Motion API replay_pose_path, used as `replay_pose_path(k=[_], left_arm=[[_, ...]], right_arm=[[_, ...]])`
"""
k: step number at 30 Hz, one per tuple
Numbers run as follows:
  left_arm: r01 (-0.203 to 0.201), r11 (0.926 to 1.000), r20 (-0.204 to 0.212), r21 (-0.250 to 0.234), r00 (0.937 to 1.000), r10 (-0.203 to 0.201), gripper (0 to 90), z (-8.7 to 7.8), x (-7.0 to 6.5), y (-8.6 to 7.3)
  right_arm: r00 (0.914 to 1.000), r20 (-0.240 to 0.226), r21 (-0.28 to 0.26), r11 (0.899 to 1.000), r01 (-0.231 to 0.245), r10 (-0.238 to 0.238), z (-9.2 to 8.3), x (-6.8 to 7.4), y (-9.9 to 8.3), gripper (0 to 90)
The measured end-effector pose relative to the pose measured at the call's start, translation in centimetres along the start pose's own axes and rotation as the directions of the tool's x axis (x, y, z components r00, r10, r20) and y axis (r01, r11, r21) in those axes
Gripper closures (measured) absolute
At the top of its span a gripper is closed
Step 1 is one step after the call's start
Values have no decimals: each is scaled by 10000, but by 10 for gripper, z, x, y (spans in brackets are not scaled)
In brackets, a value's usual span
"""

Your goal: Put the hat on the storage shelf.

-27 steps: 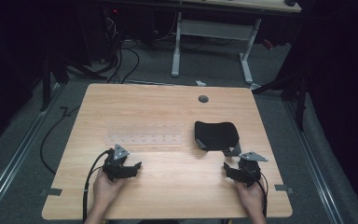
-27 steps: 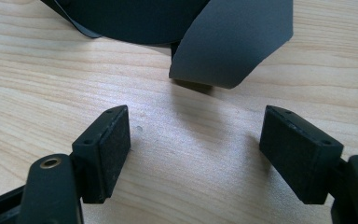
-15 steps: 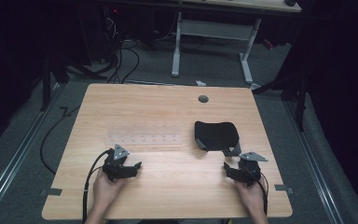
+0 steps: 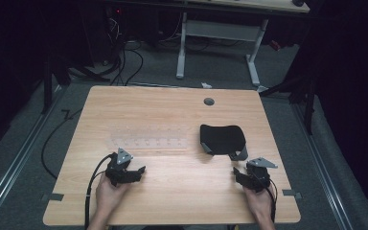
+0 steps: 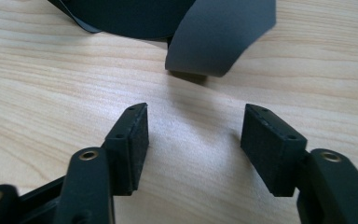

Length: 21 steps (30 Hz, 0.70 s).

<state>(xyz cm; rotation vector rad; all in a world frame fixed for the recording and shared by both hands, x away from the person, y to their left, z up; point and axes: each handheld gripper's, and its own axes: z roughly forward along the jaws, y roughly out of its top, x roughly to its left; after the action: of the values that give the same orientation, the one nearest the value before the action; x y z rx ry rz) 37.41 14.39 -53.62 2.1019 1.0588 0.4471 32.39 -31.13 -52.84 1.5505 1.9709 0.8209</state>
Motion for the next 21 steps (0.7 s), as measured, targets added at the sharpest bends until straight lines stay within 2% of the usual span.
replay_pose_path(k=[5, 8, 12, 19, 21], left_arm=[[20, 10000, -18, -1, 10000, -20, 250, 0, 0, 0], [25, 10000, -37, -11, 10000, -25, 250, 0, 0, 0], [29, 10000, -45, -11, 10000, -30, 250, 0, 0, 0], [39, 10000, -51, -14, 10000, -39, 250, 0, 0, 0], [37, 10000, -51, -13, 10000, -37, 250, 0, 0, 0]], right_arm=[[9999, 34, -279, 9995, 123, -123, -6, -1, -6, 451], [9999, -77, -544, 9985, 108, -112, -12, -4, -8, 443], [9999, -116, -622, 9980, 115, -122, -18, -5, -8, 434], [9989, -471, -874, 9961, -84, 43, -25, -5, 1, 423], [9990, -430, -964, 9953, -118, 77, -26, -5, 6, 415]])
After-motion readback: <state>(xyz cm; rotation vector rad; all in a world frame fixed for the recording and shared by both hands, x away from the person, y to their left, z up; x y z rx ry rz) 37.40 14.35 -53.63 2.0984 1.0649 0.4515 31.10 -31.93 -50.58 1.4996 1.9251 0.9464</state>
